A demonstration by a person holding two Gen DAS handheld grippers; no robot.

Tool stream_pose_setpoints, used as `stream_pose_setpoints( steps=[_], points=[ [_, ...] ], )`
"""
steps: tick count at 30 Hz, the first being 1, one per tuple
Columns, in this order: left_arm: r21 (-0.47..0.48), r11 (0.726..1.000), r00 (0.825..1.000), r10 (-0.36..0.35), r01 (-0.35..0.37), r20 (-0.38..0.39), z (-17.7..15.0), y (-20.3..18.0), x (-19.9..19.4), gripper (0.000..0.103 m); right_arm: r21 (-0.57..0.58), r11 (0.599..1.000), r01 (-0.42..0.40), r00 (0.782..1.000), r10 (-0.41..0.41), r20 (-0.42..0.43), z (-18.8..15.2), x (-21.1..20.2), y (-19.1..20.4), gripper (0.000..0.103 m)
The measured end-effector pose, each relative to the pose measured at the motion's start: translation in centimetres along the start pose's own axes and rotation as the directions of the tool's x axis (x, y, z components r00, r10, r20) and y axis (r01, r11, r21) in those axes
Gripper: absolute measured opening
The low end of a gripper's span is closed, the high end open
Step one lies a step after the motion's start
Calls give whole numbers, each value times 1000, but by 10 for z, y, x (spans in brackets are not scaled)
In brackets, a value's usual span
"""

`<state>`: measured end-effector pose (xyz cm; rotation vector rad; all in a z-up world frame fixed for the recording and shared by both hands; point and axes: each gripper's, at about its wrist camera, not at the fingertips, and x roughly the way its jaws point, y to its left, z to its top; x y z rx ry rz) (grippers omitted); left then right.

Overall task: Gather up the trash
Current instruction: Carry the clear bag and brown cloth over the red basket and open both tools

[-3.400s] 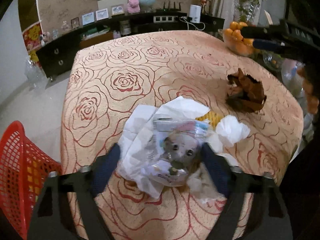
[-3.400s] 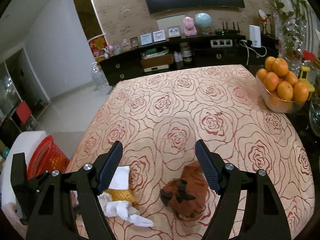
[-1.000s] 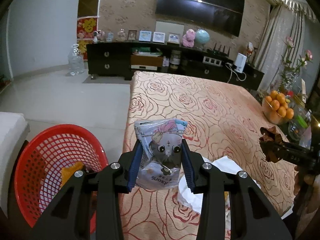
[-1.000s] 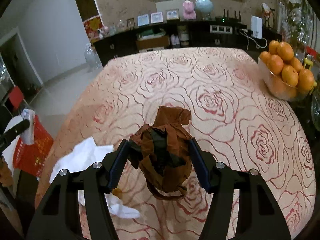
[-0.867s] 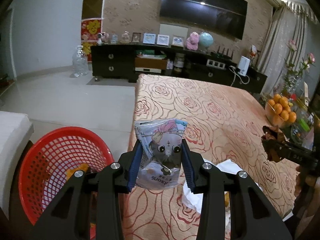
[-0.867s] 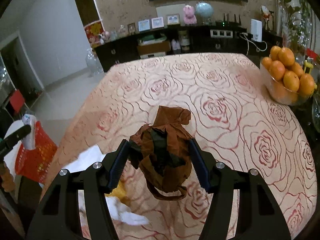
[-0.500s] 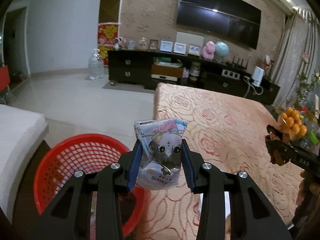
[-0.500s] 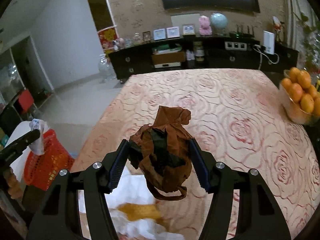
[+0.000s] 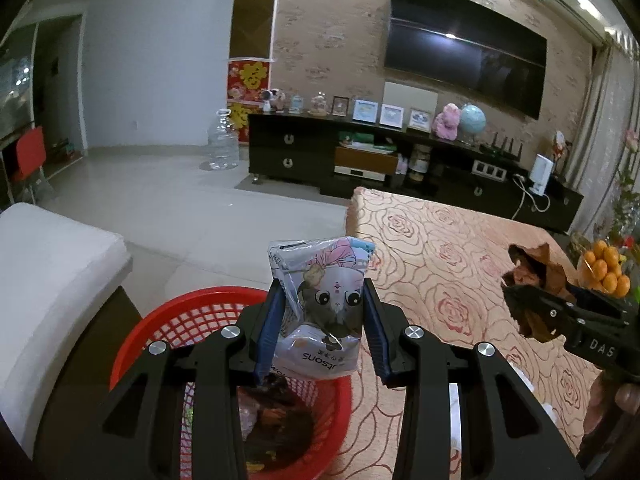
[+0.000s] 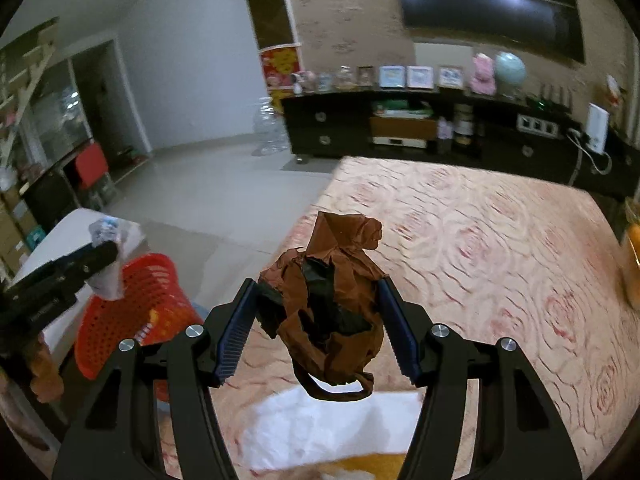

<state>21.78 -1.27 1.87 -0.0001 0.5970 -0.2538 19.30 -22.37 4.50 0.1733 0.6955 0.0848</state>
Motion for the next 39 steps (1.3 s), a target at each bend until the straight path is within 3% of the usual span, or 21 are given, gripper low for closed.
stream_pose_setpoints(
  steps=[20, 39],
  points=[
    [-21, 992, 992, 125, -125, -31, -8, 45, 0, 37, -80, 981, -174, 985, 172, -33, 13, 38, 80, 59],
    [-35, 978, 975, 202, -206, -95, -21, 89, 3, 37, -128, 953, -276, 958, 262, -115, 4, 64, 141, 60]
  ],
)
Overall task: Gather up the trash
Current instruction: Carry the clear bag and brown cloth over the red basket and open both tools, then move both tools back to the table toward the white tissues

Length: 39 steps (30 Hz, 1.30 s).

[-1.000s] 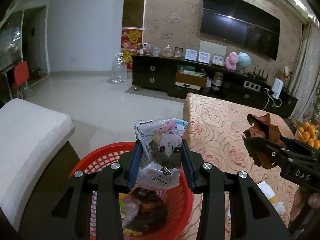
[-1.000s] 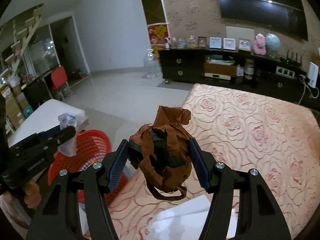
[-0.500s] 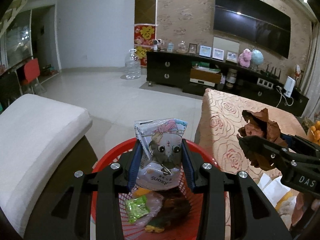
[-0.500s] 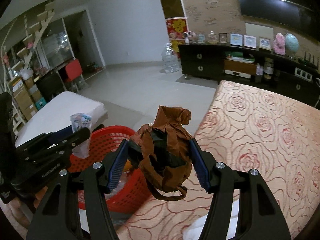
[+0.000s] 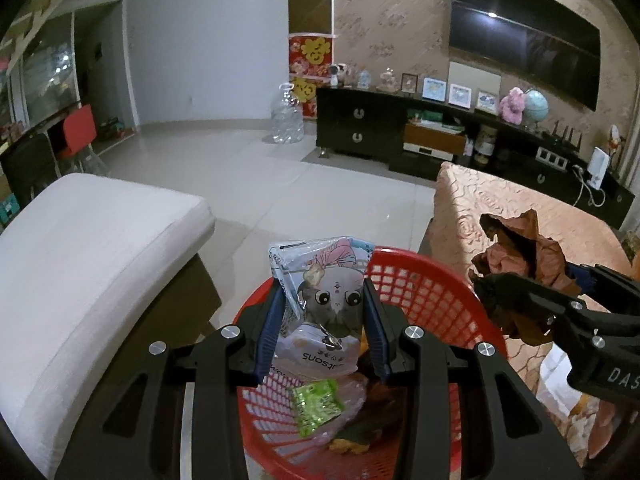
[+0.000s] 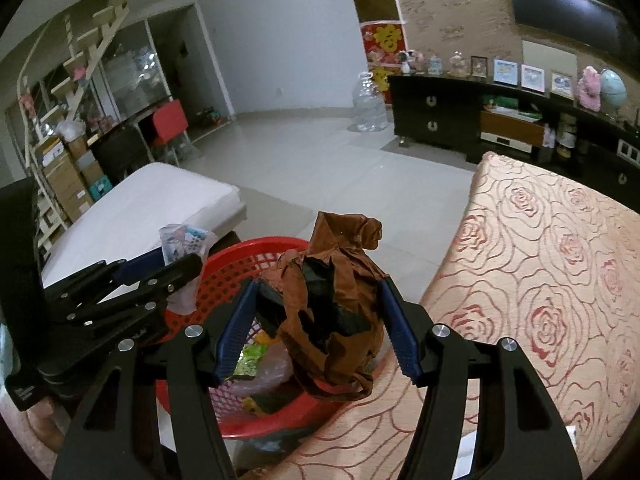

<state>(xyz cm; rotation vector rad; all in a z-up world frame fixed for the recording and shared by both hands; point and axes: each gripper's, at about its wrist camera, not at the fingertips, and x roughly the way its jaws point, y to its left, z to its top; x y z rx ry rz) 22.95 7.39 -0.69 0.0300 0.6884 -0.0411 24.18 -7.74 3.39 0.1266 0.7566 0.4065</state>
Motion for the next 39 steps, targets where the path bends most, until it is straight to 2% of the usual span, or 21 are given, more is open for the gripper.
stream_pose_setpoints(
  steps=[10, 13, 15, 18, 29, 39],
  points=[
    [-4, 1000, 999, 5, -5, -32, -4, 9, 5, 40, -18, 999, -40, 998, 39, -57, -6, 24, 16, 62],
    [1, 1000, 1000, 3, -3, -31, -4, 9, 4, 50, -17, 999, -44, 997, 43, -58, -7, 25, 17, 66],
    [-5, 1000, 1000, 2, -2, -26, -3, 10, 3, 63, -14, 999, -48, 997, 47, -60, -6, 26, 16, 68],
    [-16, 1000, 1000, 9, -9, -16, -2, 13, 3, 69, -11, 999, -41, 998, 41, -50, -6, 24, 14, 72],
    [-17, 999, 999, 41, -41, 4, -3, 15, -2, 77, -8, 1000, -23, 1000, 23, -18, -4, 10, 10, 72],
    [-5, 1000, 999, 19, -19, 43, 0, 5, -12, 80, 8, 999, 42, 999, -42, 5, -6, -5, -9, 72]
  ],
)
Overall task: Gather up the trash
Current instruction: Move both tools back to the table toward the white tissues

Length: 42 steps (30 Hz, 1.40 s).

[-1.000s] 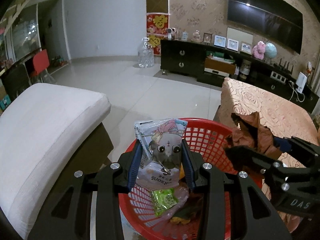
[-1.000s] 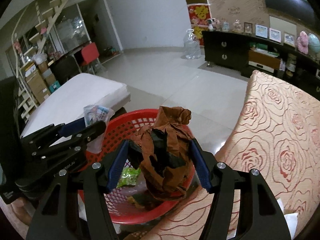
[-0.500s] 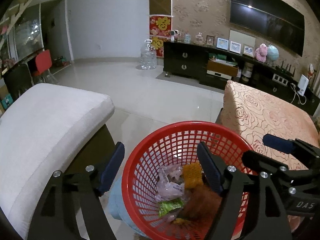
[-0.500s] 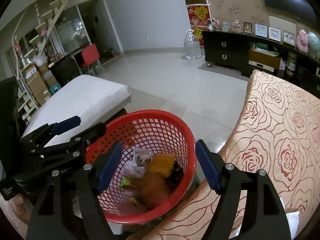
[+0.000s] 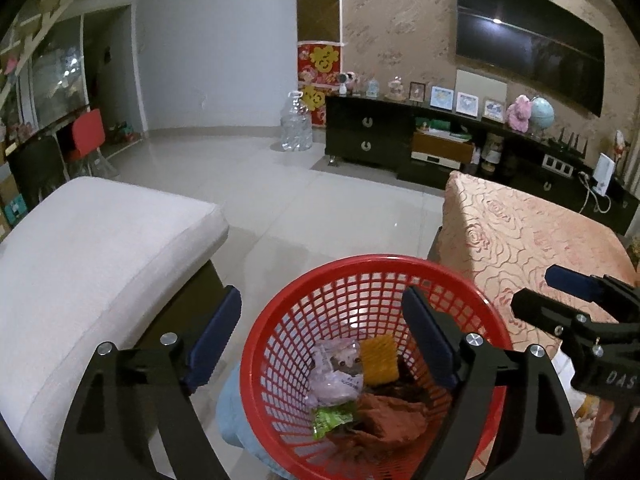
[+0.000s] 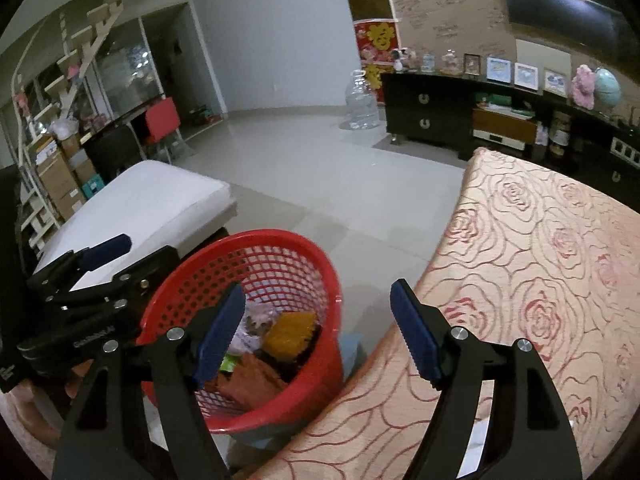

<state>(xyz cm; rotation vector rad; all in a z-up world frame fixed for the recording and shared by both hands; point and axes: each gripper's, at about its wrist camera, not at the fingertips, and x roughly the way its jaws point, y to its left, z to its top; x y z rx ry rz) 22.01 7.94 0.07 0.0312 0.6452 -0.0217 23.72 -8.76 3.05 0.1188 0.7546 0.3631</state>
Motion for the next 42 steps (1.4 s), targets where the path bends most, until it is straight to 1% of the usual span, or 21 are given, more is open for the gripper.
stream_pose_setpoints(
  steps=[9, 14, 22, 25, 28, 31, 33, 34, 37, 42],
  points=[
    [43, 997, 998, -59, 57, 34, 1, -21, -13, 81, 65, 996, 66, 997, -68, 31, -3, -28, -39, 74],
    [66, 994, 995, -95, 92, 38, 0, -34, -16, 81, 98, 989, 108, 993, -111, 35, -13, -47, -61, 74],
    [135, 976, 983, -176, 169, 44, -3, -68, -24, 81, 138, 972, 192, 979, -199, 42, -29, -84, -96, 74],
    [160, 961, 973, -231, 224, 25, -6, -85, -25, 81, 163, 960, 228, 971, -237, 42, -42, -100, -111, 74],
    [185, 947, 964, -267, 262, 8, -10, -101, -23, 81, 208, 945, 254, 964, -265, 26, -58, -113, -128, 78],
    [225, 927, 952, -305, 300, -13, -16, -121, -24, 81, 247, 928, 278, 957, -291, 16, -72, -127, -142, 79],
    [260, 906, 941, -336, 334, -40, -23, -138, -24, 81, 264, 919, 293, 952, -307, 13, -80, -135, -148, 80],
    [268, 900, 938, -344, 344, -50, -25, -142, -22, 81, 276, 912, 303, 948, -318, 10, -85, -139, -152, 80],
    [302, 867, 918, -378, 397, -121, -39, -167, -12, 81, 302, 901, 313, 945, -328, -2, -97, -146, -163, 80],
    [381, 815, 899, -381, 436, -214, -62, -205, 2, 81, 319, 894, 314, 945, -327, -13, -106, -150, -175, 80]
  ],
)
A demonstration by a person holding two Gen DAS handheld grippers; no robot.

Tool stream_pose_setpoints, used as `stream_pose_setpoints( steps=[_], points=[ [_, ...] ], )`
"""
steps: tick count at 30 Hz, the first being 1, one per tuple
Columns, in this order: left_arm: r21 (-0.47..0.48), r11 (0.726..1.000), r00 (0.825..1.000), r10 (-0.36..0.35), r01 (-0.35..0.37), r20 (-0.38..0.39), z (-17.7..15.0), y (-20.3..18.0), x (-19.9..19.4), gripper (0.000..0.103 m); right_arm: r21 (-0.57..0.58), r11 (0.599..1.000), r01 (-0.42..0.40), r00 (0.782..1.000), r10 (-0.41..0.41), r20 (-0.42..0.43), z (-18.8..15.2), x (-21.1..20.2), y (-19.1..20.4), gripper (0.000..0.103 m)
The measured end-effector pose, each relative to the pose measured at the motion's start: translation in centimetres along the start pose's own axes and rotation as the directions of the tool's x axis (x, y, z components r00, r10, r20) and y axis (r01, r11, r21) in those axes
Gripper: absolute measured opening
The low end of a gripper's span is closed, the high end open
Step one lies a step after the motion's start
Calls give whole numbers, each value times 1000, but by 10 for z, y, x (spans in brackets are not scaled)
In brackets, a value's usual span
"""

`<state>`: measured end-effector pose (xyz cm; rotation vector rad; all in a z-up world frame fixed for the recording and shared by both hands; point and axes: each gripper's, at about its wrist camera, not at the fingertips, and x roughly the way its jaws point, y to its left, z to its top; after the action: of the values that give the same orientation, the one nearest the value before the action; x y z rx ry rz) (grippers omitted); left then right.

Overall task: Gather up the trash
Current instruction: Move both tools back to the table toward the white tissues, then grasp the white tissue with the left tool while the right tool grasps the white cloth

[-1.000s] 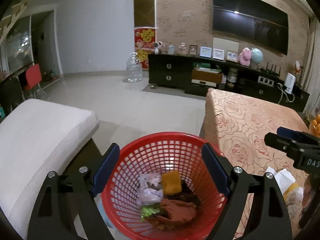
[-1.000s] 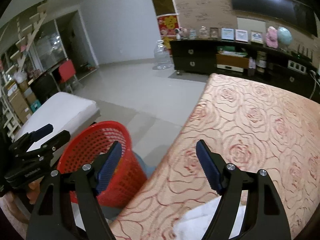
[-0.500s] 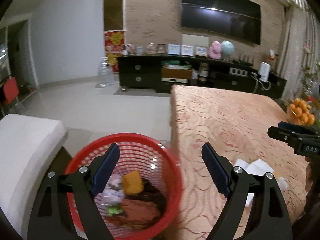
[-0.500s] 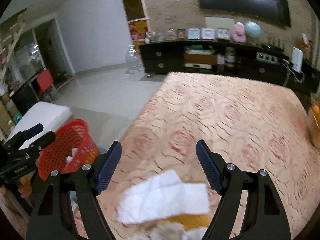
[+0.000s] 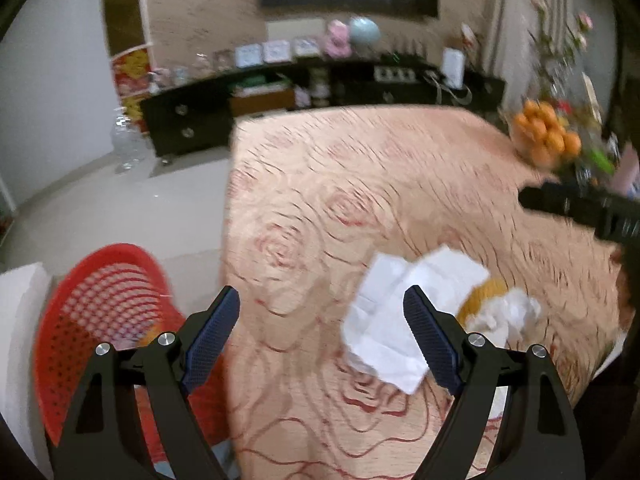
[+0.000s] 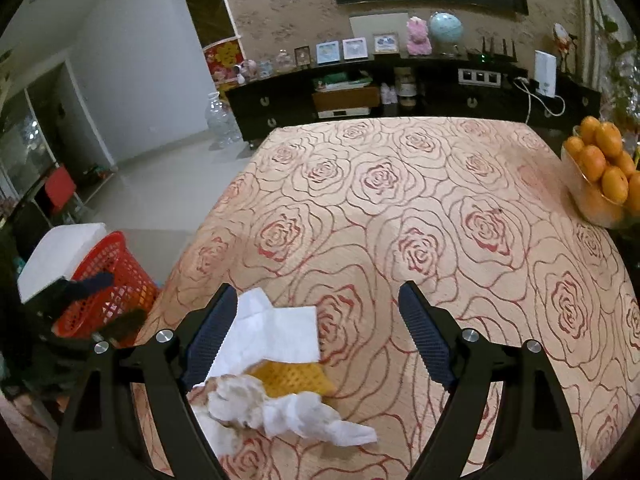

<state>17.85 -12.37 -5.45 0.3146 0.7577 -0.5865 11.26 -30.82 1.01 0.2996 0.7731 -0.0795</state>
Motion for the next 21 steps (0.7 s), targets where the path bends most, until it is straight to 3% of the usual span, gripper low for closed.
stream_pose_setpoints(
  steps=[9, 15, 16, 18, 21],
  points=[
    [97, 994, 990, -34, 47, -133, -18, -36, 47, 81, 40, 999, -26, 1000, 26, -7, -3, -3, -19, 80],
    [69, 994, 983, -74, 87, -168, -23, -39, 58, 79, 48, 998, -39, 999, 39, -3, -2, -7, -23, 80],
    [61, 994, 982, -76, 88, -171, -24, -38, 59, 77, 49, 998, -39, 999, 40, 0, -3, -8, -23, 80],
    [48, 994, 977, -91, 102, -190, -25, -36, 62, 55, 49, 998, -41, 999, 41, 1, -3, -9, -24, 80],
    [38, 994, 978, -90, 99, -188, -24, -34, 62, 43, 45, 998, -43, 999, 43, -1, -4, -10, -24, 80]
  ],
)
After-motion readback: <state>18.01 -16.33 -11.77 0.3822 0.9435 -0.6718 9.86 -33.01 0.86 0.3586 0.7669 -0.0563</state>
